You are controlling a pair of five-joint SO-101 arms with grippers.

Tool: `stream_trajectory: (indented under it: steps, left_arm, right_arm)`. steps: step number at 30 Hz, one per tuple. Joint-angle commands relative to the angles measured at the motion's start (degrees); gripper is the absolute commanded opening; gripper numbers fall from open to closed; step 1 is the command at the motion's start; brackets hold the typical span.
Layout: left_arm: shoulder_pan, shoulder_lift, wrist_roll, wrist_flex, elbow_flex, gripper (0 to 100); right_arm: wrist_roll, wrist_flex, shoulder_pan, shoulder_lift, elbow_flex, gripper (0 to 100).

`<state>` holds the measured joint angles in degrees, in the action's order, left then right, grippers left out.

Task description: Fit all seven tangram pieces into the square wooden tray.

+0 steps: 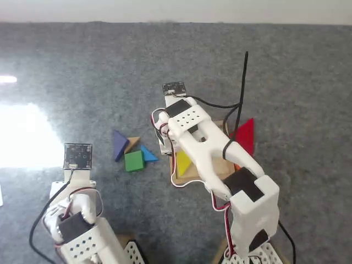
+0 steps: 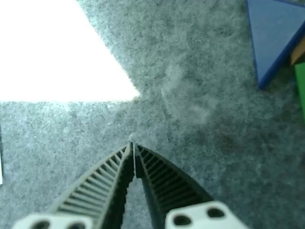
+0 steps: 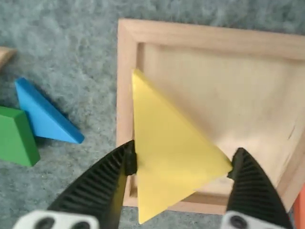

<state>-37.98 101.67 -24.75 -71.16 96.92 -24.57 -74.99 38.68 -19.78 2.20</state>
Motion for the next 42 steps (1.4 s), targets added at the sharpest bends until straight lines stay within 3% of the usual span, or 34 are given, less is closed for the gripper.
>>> stream_trajectory:
  steps: [1,9,16,29,42]
  left_arm:
    - [0.4,-0.1,0.5,-0.4,-0.4,1]
    - [0.4,-0.1,0.5,-0.4,-0.4,1]
    - [0.4,-0.1,0.5,-0.4,-0.4,1]
    - [0.4,-0.1,0.5,-0.4,-0.4,1]
    - [0.4,-0.1,0.5,-0.4,-0.4,1]
  right_arm:
    - [-0.5,0.4,0.1,0.7,-2.5,36.1]
    - [2.4,0.2,-0.1,0.9,-3.4,36.2]
    - [5.8,0.3,-11.6,2.8,-3.0,36.2]
    - [8.4,-1.5,-15.4,2.9,3.8,36.2]
    - [9.5,-1.3,-9.5,3.4,7.6,36.2]
